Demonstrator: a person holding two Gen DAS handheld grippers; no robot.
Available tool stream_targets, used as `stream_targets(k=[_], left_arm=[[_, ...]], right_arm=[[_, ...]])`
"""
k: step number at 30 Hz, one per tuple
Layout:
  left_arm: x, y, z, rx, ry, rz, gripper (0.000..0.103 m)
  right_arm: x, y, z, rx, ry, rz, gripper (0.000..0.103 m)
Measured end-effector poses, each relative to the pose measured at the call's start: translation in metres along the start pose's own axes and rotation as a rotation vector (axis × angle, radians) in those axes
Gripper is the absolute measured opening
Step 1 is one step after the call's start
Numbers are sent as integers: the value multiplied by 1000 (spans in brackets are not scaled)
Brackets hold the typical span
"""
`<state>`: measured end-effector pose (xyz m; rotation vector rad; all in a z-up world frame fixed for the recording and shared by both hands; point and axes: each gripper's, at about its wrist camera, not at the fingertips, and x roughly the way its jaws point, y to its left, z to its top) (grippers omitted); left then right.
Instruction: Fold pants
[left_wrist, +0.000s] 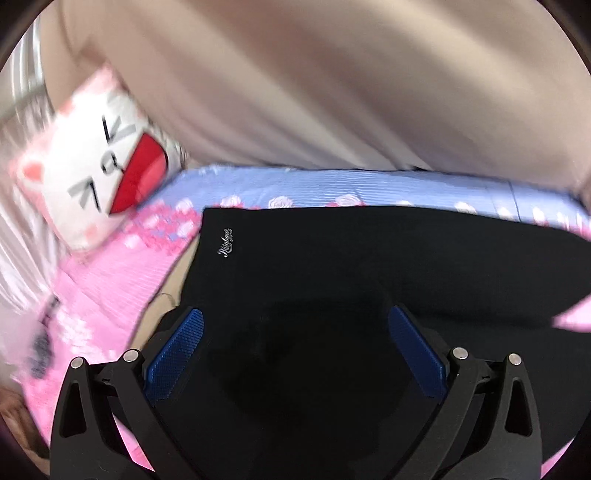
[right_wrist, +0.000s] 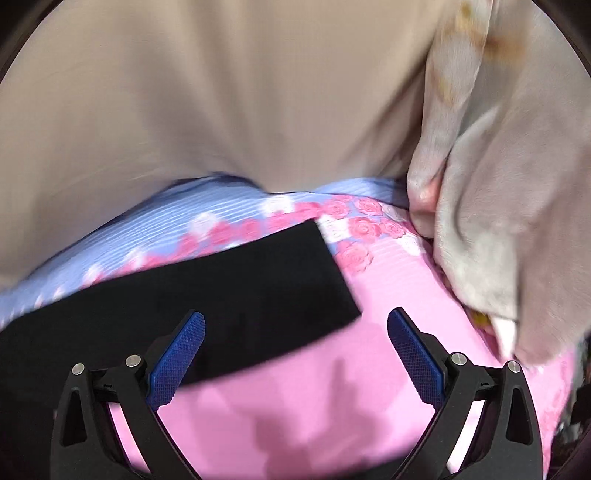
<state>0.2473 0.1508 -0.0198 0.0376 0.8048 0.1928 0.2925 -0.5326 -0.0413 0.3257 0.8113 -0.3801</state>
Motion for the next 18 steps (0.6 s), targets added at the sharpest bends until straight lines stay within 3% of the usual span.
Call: stream_targets(k=[4,7,10,12,14,16,18], left_arm=[[38,35,34,-105,10,52,98],[68,55,56,-71,34,132,98],[96,76,71,-66,53,168,98],[116,90,82,-68,76,144,98],[139,103,91,-108,109,136,98],[160,110,100,-139,126,67,98],[177,109,103,-131,164,33,98]], right_arm=[[50,-6,23,-1,57,0,96],[82,0,29,-41,104,-13,96],[97,0,29,-45,108,1,87],[97,1,31,-46,84,17,69],[95,3,34,-52,76,41,42],[95,4,36,-50,90,85,21],[94,8,36,-69,103,108,15]])
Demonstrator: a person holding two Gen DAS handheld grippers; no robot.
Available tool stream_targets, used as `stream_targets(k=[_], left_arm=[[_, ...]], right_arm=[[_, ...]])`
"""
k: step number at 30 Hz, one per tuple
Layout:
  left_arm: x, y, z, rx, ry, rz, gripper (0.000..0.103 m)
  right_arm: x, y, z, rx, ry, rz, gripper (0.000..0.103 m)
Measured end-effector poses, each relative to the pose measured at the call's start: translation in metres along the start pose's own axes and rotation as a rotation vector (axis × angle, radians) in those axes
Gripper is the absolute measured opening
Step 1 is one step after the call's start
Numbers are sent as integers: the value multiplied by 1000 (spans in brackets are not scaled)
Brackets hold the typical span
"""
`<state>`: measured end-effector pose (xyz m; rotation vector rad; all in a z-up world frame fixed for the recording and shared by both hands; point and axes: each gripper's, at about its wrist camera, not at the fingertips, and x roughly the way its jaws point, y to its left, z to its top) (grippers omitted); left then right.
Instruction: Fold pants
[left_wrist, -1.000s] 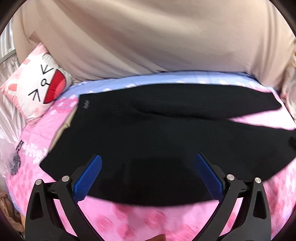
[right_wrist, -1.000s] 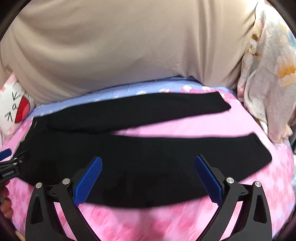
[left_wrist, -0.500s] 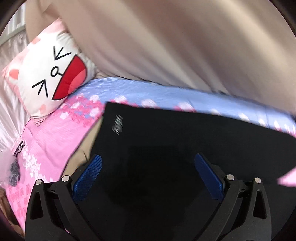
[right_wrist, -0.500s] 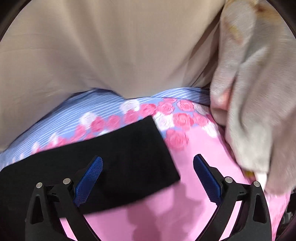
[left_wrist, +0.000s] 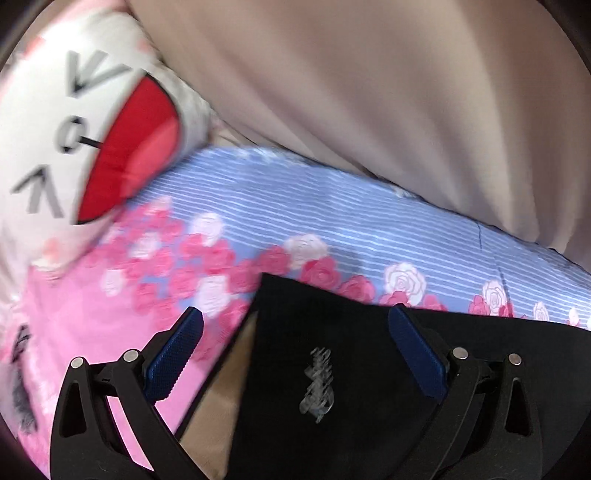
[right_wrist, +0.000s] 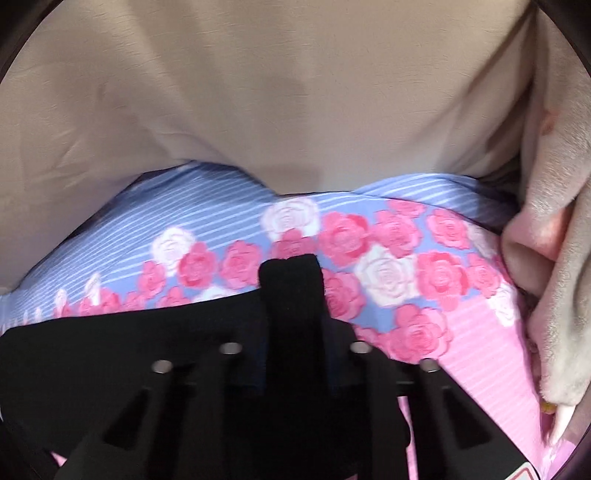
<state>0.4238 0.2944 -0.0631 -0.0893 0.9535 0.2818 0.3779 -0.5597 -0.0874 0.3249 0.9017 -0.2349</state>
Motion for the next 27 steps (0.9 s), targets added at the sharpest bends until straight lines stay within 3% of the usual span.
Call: stream_targets(k=[3,5,6,8,9,13,21,27], left_arm=[[28,-7,3,18,64,44,97],[40,-6,2,-9,116,-31,70],[38,-4,2,-29,106,-45,66],[30,-5,2,-32,108,-139,25],[23,-5,2,-42,109,-163,22],[-19,-6,-1,20,12,-135,17],[-125,38,-21,-26,-127,-279,13],[-176,53,-56,-1,-172,-329,13]], right_arm=[[-4,6,-1,-15,2,-7,14],[-7,8,-4,-6,4,-6,14],[-8,7,-5,-3,3,-6,14],[-14,11,-7,1,-5,-3,11],[-12,8,-6,0,-15,-5,11],[-43,14,-12,2,-76,33,10],[-151,17,-34,-40,-243,150,10],[-198,0,-64,-69,-279,173,10]])
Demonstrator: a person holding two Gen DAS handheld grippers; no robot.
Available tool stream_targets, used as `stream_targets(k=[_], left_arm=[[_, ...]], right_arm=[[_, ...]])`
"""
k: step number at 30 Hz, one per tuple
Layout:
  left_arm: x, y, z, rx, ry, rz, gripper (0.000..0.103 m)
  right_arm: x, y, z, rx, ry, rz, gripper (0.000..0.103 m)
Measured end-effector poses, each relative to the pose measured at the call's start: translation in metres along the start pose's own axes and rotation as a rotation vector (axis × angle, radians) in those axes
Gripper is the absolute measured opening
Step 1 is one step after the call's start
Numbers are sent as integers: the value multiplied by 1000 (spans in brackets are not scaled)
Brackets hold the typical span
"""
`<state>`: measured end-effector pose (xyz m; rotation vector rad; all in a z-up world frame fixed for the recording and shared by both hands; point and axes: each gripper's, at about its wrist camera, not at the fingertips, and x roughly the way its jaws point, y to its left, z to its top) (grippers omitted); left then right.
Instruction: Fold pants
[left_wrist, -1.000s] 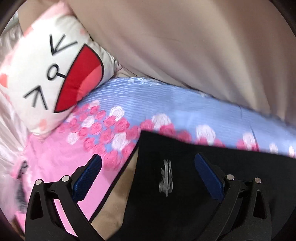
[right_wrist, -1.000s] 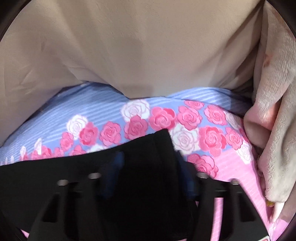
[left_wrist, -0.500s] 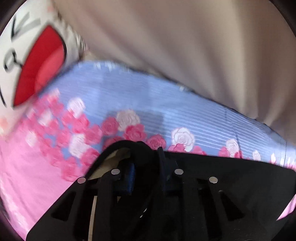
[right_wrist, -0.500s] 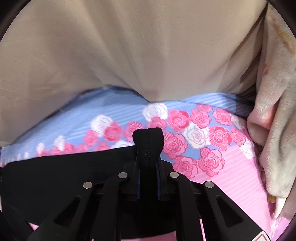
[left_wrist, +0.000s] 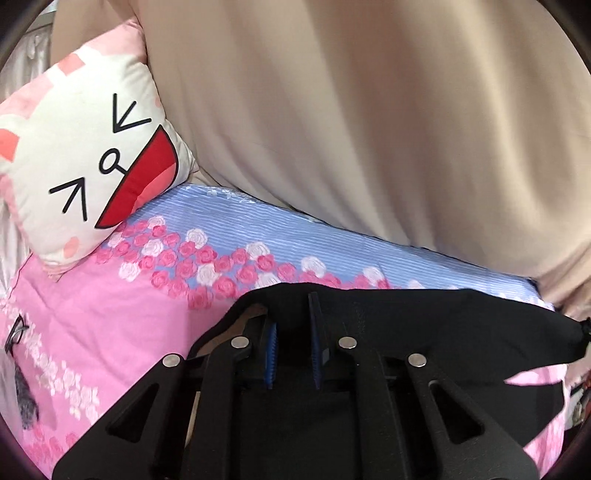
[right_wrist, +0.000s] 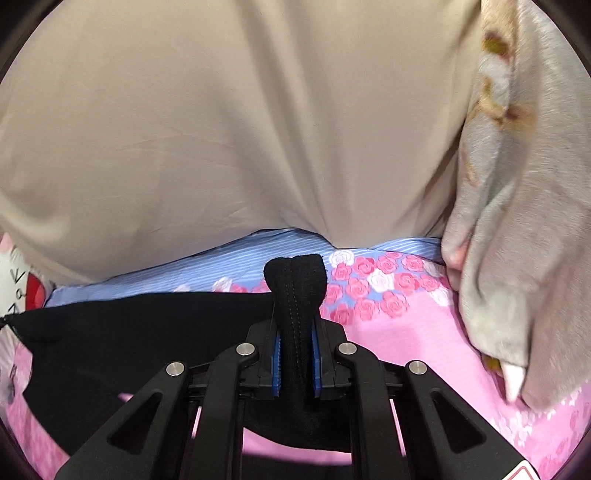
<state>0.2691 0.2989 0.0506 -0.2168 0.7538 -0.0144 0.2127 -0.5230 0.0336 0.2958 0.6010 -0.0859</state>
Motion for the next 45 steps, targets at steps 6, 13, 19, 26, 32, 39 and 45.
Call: stream_targets(k=[6,13,19,26,32,39,45], left_arm=[[-57,18,-51,5,3,-47,13],[-49,50,-137,17,174,38,14],[-34,56,-166,76,224,155,22],[-105,51,-126,51,21,214,85],[-89,-7,-131,52,83,52,98],[-2,-53,-178,1,370,-106,98],[12,-54,-194,24,398,-34,98]], right_arm=[[-51,-1,-44,-54,-18,54,11],[-63,-17,-122,-65,37,35,12],[-44,-20,-158,-97,129,-67,17],[-77,-30,-160,-80,88,-155,64],[-141,-56,-169,125,-34,-67,70],[-94,-57,-154,287,98,46,73],[4,-60,-146,226,274,-46,6]])
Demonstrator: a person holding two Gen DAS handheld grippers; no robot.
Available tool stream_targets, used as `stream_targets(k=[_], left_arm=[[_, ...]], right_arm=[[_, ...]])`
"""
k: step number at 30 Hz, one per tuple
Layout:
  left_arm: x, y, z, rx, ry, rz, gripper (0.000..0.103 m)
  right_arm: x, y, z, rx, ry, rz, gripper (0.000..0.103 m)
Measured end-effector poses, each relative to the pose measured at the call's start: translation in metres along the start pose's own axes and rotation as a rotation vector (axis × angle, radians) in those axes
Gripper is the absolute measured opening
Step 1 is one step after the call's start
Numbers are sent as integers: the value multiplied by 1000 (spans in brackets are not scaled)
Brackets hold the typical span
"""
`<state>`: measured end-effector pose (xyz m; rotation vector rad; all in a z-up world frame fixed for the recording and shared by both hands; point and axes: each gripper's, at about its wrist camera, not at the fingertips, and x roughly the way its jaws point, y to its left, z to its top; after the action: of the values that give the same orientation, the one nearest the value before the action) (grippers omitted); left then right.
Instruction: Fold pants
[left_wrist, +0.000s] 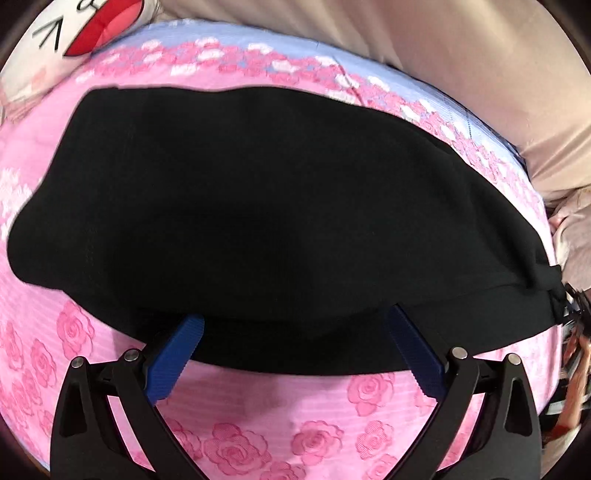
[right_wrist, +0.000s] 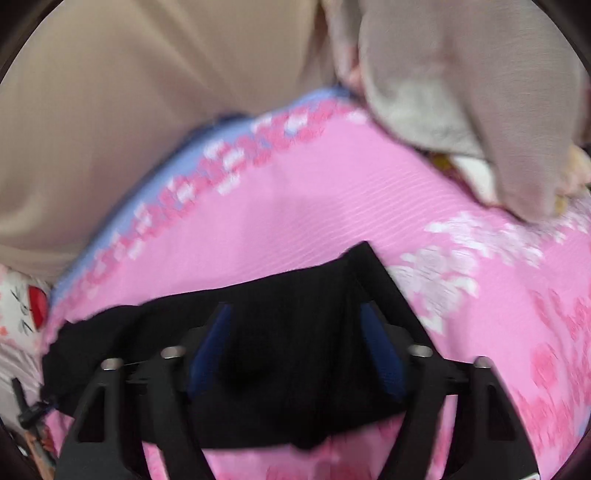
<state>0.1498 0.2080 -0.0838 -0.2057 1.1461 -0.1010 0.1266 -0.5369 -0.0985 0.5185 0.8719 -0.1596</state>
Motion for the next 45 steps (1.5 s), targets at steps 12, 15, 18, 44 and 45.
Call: stream_targets(k=[12,15,18,44,45], left_arm=[[1,-5,-5,46,3,37,98],[-4,4,-3,10,13,-9,98],[-8,13,1,-50,19,-43,98],[-5,-4,-2,-15,-44,51,98],[-6,-3,-3,-19,-47,47,98]], right_arm=[[-89,-8,-60,-386,-290,-436,61],[-107,-47,-89,-149,-301,-327,56],[-126,-40,-96,13,-323,-74,57],[-34,-50,-70,350,-202,84,30],[-41,-48,-73,348,-221,85,30]])
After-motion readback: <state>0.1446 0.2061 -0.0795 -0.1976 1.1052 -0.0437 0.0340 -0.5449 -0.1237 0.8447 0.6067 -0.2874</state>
